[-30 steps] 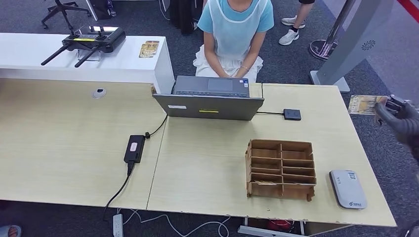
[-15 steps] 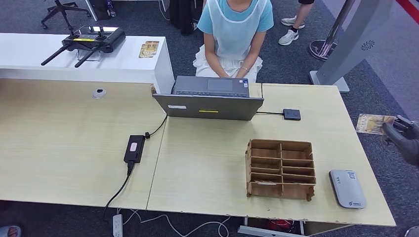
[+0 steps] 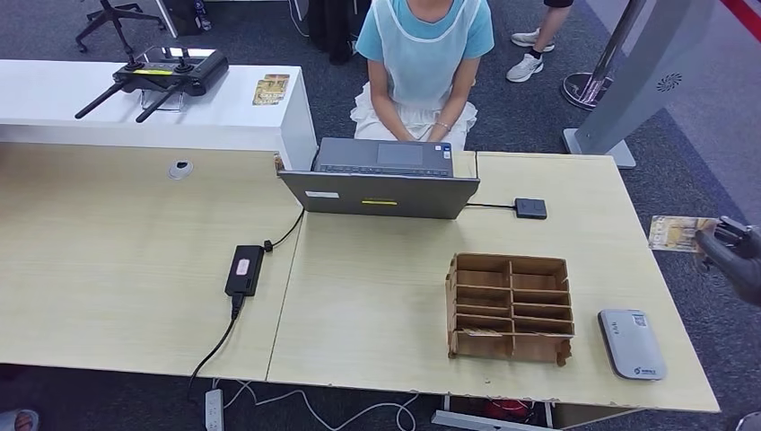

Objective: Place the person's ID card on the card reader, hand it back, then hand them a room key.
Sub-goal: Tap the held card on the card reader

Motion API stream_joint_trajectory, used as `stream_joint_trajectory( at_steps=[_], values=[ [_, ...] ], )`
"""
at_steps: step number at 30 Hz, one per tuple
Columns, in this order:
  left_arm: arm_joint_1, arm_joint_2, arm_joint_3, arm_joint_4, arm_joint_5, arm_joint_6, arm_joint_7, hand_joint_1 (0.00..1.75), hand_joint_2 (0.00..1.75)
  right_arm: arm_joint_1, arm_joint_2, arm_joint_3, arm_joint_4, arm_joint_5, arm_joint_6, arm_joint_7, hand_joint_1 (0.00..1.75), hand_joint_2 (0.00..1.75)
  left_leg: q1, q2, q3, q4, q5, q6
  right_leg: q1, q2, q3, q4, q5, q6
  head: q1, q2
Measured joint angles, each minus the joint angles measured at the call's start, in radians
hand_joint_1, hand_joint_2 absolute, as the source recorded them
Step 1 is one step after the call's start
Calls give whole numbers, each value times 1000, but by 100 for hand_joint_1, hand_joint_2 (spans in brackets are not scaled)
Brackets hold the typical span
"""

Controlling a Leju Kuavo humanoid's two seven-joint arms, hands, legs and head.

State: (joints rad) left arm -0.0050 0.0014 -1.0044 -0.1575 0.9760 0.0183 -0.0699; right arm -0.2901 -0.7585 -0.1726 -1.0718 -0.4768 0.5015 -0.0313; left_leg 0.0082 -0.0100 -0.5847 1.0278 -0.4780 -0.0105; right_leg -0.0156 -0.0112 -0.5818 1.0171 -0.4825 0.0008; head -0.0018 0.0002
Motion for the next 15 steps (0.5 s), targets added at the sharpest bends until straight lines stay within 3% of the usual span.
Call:
stream_joint_trajectory(
  at_steps=[7,15],
  values=[
    [5,9,0,0,-2,-5,0,0,0,31,-69,30,43,33,-29,44,175,175,0,0,0,0,-1,1,0,0,0,0,-1,1,0,0],
    [10,20,0,0,-10,-2,5,0,0,138,-73,53,98,94,-51,-6,175,175,0,0,0,0,-1,1,0,0,0,0,-1,1,0,0]
  ],
)
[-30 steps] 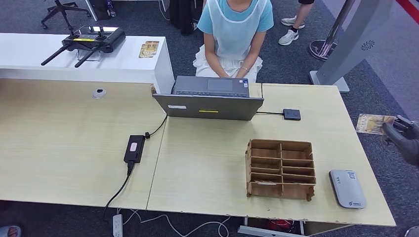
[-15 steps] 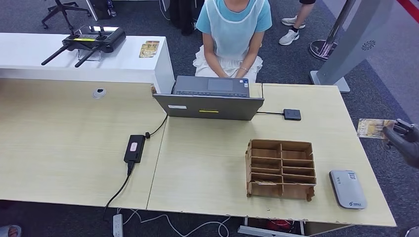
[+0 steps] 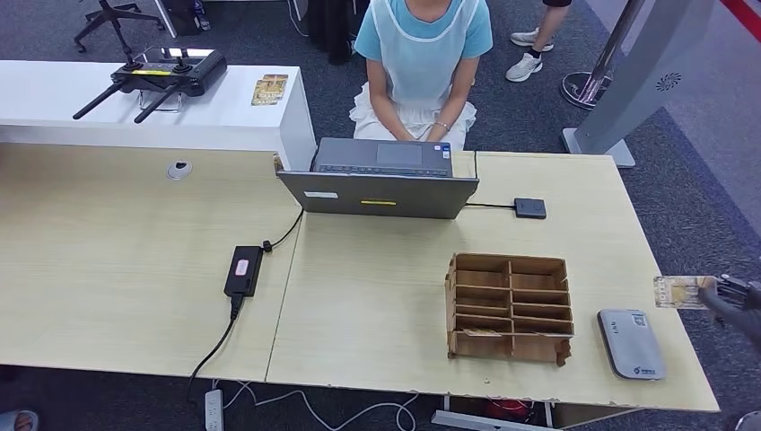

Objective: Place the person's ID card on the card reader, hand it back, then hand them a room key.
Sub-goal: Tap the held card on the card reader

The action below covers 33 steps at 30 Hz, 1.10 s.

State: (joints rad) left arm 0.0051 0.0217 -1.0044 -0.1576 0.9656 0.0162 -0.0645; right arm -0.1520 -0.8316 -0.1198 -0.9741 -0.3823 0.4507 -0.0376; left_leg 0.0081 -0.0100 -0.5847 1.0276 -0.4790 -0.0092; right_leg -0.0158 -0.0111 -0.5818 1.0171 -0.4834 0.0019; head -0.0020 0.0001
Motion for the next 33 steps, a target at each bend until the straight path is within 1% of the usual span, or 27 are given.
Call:
stream_joint_trajectory(
  at_steps=[11,33],
  values=[
    [6,6,0,0,8,-1,2,0,0,17,0,2,10,3,13,28,175,175,0,0,0,0,0,0,0,0,0,0,0,0,0,0],
    [6,9,0,0,17,-1,6,0,0,24,0,14,31,3,20,31,175,175,0,0,0,0,0,0,0,0,0,0,0,0,0,0]
  ],
)
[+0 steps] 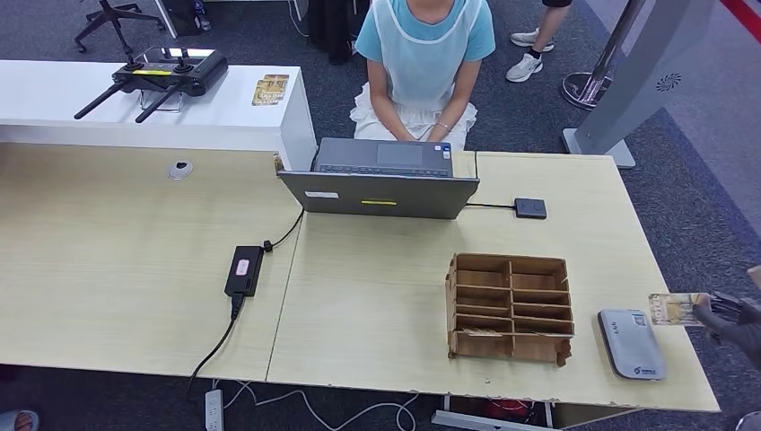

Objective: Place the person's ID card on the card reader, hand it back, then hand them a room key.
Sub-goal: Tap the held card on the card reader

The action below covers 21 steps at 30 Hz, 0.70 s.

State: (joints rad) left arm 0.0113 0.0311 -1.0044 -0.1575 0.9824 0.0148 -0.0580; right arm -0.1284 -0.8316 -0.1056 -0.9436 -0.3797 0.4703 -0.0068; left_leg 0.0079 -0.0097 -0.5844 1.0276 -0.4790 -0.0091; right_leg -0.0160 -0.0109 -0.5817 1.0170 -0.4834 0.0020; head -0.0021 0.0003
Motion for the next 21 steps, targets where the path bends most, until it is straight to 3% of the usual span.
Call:
stream_joint_trajectory(
  at_steps=[21],
  values=[
    [0,8,0,0,4,0,2,0,0,43,0,36,5,21,1,-4,175,175,0,0,0,0,0,0,0,0,0,0,0,0,0,0]
  ],
)
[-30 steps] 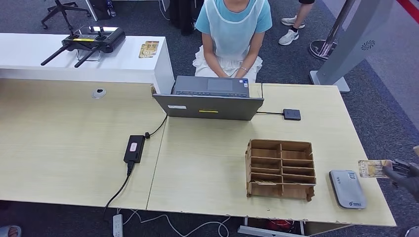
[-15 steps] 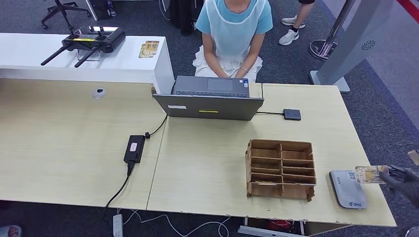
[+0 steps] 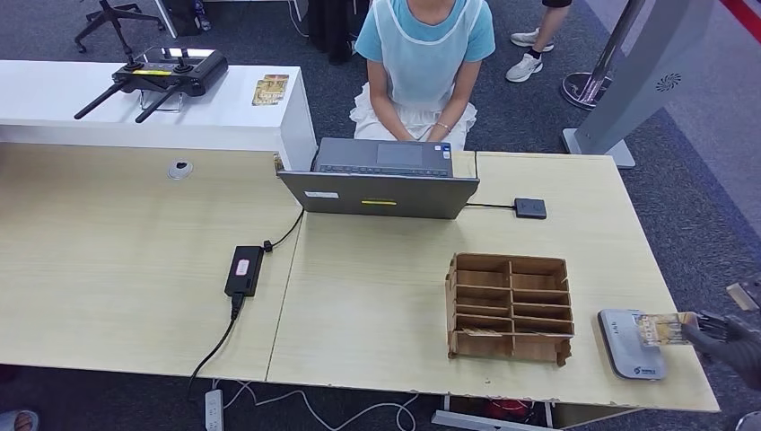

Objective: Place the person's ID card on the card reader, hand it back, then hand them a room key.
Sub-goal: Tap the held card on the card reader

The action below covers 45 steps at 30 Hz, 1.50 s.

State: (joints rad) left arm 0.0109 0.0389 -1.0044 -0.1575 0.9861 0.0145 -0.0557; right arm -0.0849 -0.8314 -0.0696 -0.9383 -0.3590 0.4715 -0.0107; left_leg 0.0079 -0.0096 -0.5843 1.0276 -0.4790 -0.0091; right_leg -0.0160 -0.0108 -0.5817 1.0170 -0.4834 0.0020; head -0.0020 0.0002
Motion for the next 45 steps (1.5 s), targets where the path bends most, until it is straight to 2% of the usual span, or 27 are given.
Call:
stream_joint_trajectory(
  at_steps=[45],
  values=[
    [-1,0,0,0,4,-4,2,0,0,17,6,28,15,18,-10,1,175,175,0,0,0,0,0,0,0,0,0,0,0,0,0,0]
  ],
)
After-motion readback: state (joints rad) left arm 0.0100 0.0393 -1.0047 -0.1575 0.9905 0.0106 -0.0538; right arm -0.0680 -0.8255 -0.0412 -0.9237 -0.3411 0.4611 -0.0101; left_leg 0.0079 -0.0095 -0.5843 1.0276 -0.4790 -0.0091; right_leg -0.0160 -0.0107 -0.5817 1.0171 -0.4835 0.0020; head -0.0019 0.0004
